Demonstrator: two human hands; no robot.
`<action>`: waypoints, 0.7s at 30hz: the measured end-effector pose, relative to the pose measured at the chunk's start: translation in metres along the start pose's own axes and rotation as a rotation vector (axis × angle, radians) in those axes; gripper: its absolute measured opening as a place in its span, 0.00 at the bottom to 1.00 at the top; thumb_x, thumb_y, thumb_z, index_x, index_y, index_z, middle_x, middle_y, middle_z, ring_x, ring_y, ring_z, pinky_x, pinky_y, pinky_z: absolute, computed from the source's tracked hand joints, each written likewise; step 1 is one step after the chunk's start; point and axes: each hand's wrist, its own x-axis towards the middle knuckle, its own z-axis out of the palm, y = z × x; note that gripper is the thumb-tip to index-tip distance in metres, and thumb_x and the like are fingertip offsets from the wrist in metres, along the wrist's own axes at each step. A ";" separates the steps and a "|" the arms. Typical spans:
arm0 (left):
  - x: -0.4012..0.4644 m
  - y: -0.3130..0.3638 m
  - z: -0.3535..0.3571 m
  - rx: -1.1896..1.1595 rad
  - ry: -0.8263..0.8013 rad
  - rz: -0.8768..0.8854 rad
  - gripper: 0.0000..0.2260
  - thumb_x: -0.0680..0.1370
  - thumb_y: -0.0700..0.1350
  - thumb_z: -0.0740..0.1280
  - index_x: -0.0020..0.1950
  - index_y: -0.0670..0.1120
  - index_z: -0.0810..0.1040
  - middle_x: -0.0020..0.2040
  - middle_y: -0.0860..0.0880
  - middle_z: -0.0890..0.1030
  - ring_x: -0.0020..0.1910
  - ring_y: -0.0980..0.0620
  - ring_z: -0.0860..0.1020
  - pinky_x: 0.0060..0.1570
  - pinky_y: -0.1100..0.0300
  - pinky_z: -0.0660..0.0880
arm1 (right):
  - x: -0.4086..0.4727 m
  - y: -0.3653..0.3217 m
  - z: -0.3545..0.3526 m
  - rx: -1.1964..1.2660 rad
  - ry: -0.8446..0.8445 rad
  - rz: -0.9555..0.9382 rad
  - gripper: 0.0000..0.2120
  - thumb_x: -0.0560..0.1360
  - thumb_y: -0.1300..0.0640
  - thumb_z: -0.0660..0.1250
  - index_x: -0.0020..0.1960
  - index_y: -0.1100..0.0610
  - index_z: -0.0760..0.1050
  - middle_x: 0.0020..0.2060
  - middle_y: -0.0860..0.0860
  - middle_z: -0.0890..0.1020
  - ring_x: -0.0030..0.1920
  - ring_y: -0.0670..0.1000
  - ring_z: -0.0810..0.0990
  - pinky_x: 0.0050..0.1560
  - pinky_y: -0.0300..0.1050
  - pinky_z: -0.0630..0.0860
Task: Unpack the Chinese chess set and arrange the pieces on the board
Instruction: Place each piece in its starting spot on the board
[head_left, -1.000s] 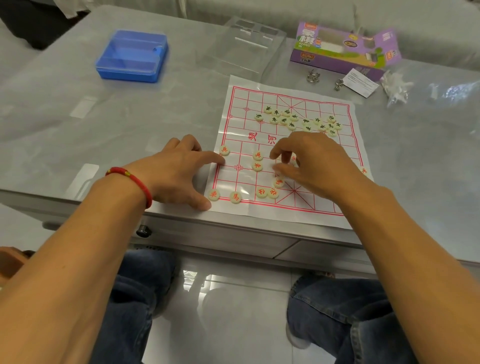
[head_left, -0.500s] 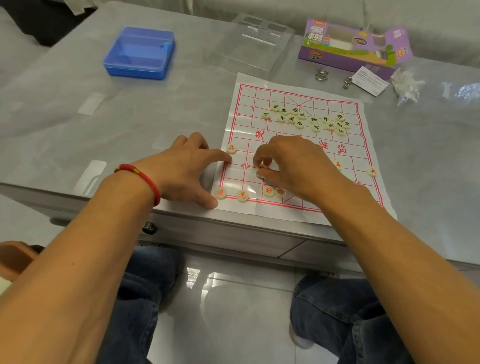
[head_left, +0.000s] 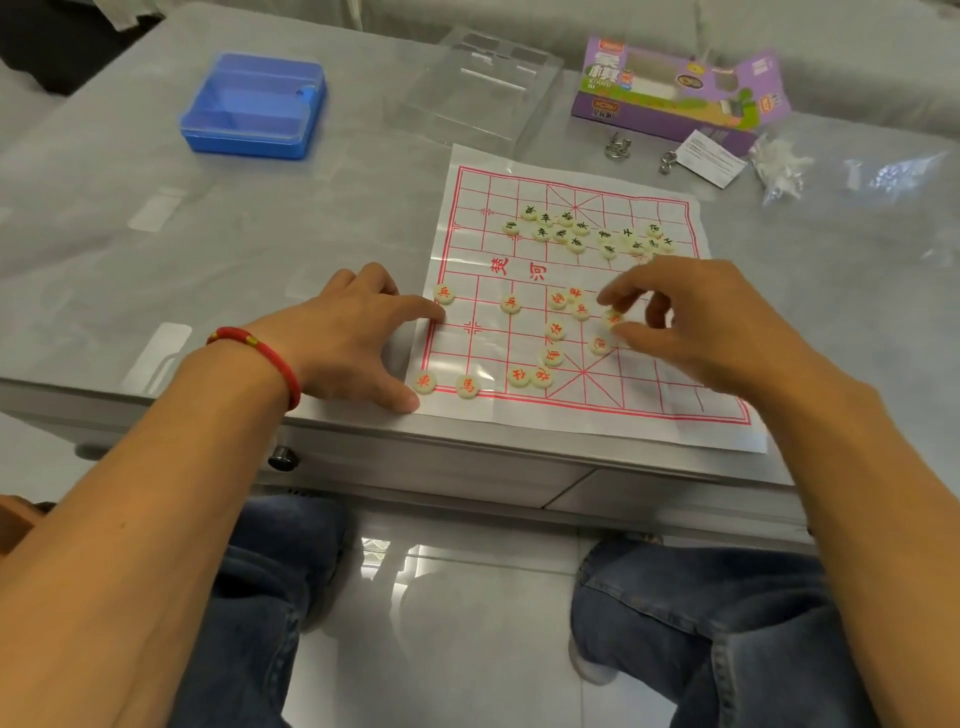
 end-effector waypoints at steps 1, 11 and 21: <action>0.000 0.000 0.000 -0.001 0.003 0.000 0.40 0.69 0.58 0.76 0.76 0.62 0.59 0.71 0.50 0.63 0.71 0.45 0.61 0.69 0.44 0.66 | -0.010 0.007 -0.002 0.025 0.002 0.031 0.15 0.74 0.54 0.74 0.58 0.43 0.78 0.49 0.40 0.78 0.43 0.45 0.77 0.42 0.34 0.73; -0.014 0.000 0.002 -0.130 0.046 -0.025 0.35 0.73 0.54 0.74 0.76 0.58 0.63 0.71 0.47 0.66 0.66 0.44 0.68 0.66 0.44 0.72 | -0.090 0.068 -0.007 0.143 -0.037 0.207 0.20 0.75 0.58 0.73 0.63 0.44 0.73 0.50 0.41 0.78 0.48 0.46 0.79 0.45 0.36 0.77; -0.005 0.028 0.012 -0.135 0.256 -0.099 0.25 0.77 0.50 0.70 0.73 0.55 0.70 0.70 0.44 0.69 0.65 0.40 0.72 0.64 0.44 0.72 | -0.101 0.089 -0.005 0.129 -0.047 0.226 0.17 0.74 0.56 0.73 0.61 0.48 0.74 0.53 0.43 0.78 0.49 0.46 0.79 0.45 0.36 0.77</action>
